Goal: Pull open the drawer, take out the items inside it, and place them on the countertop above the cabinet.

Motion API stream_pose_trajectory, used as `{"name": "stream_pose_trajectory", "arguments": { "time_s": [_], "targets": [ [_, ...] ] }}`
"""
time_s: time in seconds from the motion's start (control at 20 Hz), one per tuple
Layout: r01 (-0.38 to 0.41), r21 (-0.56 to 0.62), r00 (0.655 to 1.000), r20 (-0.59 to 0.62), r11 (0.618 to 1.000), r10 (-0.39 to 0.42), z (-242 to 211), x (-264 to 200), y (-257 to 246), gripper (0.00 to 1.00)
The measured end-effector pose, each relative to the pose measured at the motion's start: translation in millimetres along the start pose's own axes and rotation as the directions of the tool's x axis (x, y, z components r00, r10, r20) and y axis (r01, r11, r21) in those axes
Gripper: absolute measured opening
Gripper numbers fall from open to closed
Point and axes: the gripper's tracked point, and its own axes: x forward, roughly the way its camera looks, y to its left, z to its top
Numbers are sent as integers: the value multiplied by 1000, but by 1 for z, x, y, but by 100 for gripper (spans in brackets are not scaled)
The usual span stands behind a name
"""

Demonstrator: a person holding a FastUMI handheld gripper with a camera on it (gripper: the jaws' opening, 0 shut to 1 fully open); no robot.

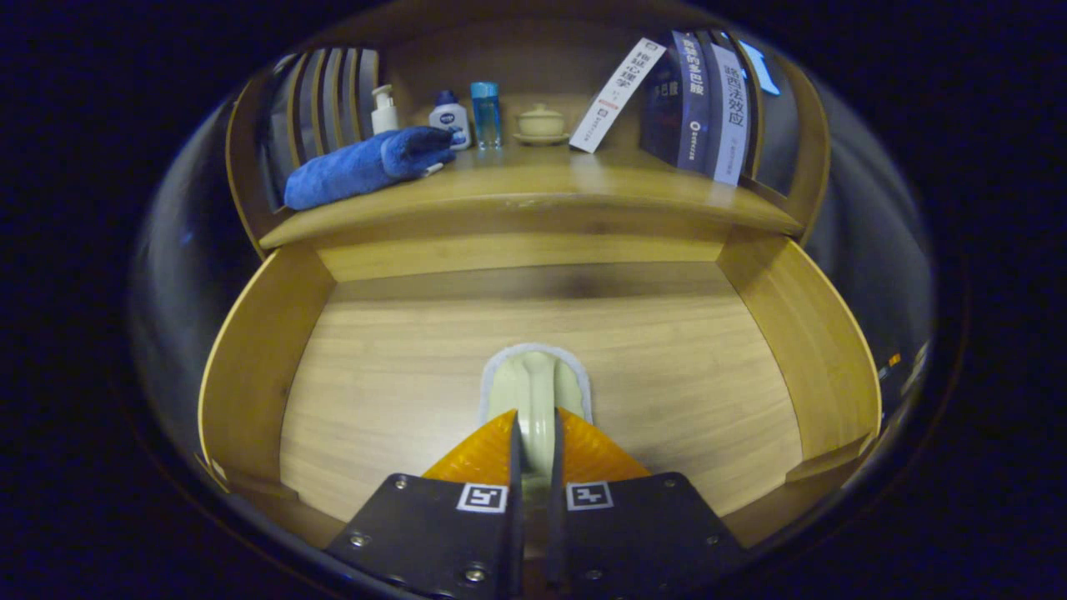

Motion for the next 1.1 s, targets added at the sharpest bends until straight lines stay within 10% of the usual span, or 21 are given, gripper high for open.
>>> {"name": "stream_pose_trajectory", "arguments": {
  "time_s": [0.45,0.85,1.1],
  "targets": [
    [-108,45,953,288,993,91,65,-70,11,12],
    [-99,22,841,536,995,72,162,-148,7,11],
    [-49,15,840,542,999,33,218,-141,9,11]
  ]
}}
